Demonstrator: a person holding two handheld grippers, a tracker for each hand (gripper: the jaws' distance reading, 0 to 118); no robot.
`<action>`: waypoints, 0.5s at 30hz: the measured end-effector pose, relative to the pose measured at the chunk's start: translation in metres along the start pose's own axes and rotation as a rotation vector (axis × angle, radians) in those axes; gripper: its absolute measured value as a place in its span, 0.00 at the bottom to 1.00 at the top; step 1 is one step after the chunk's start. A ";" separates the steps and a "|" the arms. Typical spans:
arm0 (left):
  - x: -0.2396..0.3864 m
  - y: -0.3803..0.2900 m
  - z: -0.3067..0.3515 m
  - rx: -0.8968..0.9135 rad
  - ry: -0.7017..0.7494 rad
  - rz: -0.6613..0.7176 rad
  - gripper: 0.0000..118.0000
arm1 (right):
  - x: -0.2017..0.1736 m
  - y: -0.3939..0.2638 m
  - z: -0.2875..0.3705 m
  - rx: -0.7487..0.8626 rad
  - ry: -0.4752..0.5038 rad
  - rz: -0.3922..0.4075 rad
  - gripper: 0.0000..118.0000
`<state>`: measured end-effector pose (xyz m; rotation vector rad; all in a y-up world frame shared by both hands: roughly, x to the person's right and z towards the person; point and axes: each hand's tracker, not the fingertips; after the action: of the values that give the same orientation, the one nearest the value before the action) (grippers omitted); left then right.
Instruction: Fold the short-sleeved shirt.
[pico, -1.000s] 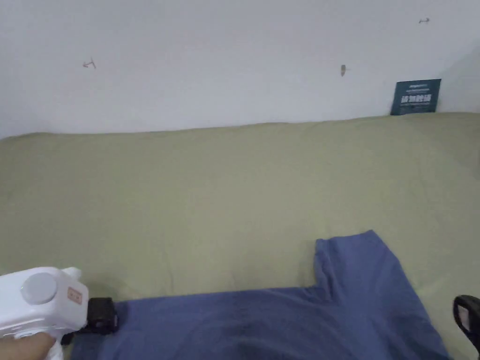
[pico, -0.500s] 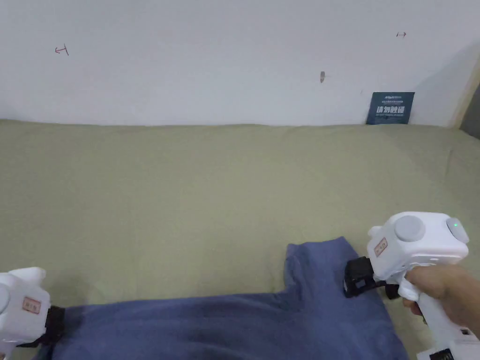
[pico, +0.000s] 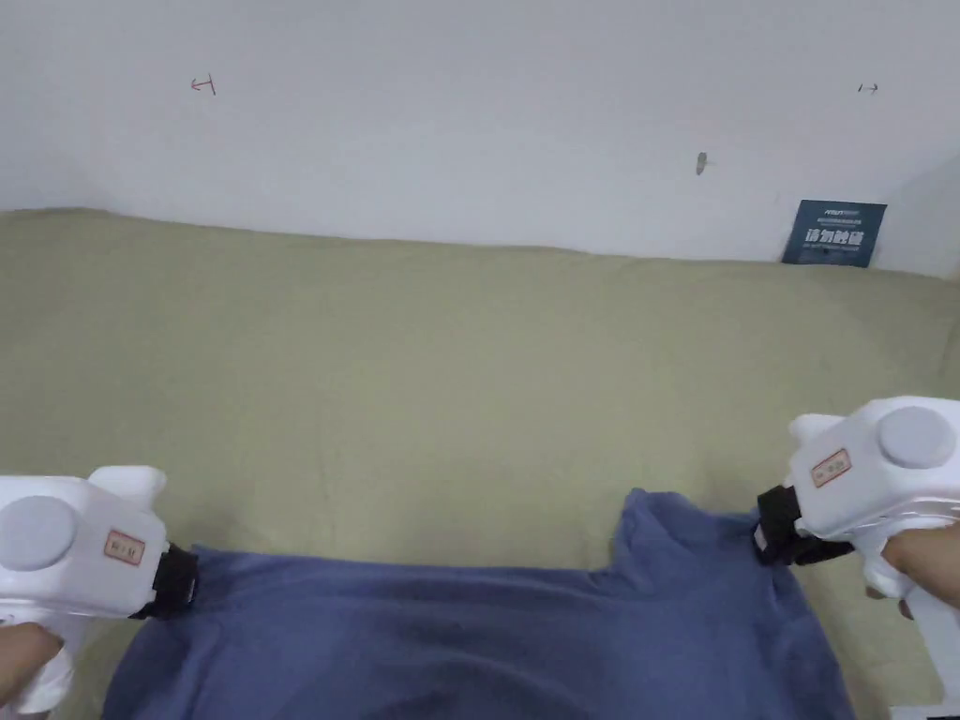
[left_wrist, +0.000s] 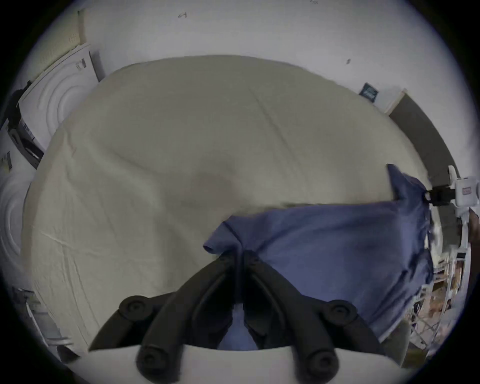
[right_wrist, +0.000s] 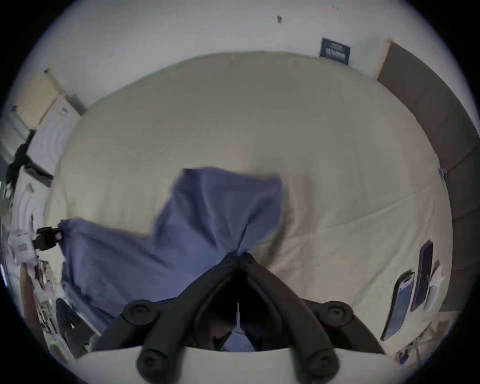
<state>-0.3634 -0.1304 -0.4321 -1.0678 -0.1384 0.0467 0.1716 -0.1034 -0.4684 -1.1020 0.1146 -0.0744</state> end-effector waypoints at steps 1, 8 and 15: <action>0.000 -0.003 0.016 0.040 0.010 -0.019 0.06 | -0.004 -0.004 0.018 0.026 0.002 0.039 0.00; -0.009 -0.057 0.110 0.246 -0.082 -0.071 0.06 | -0.010 -0.075 0.120 0.215 0.049 0.106 0.00; -0.028 -0.149 0.116 0.200 -0.148 -0.018 0.06 | -0.007 -0.187 0.131 0.218 0.047 0.078 0.00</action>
<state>-0.4107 -0.1046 -0.2493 -0.8629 -0.2716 0.1215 0.1813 -0.0708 -0.2429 -0.8772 0.1874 -0.0416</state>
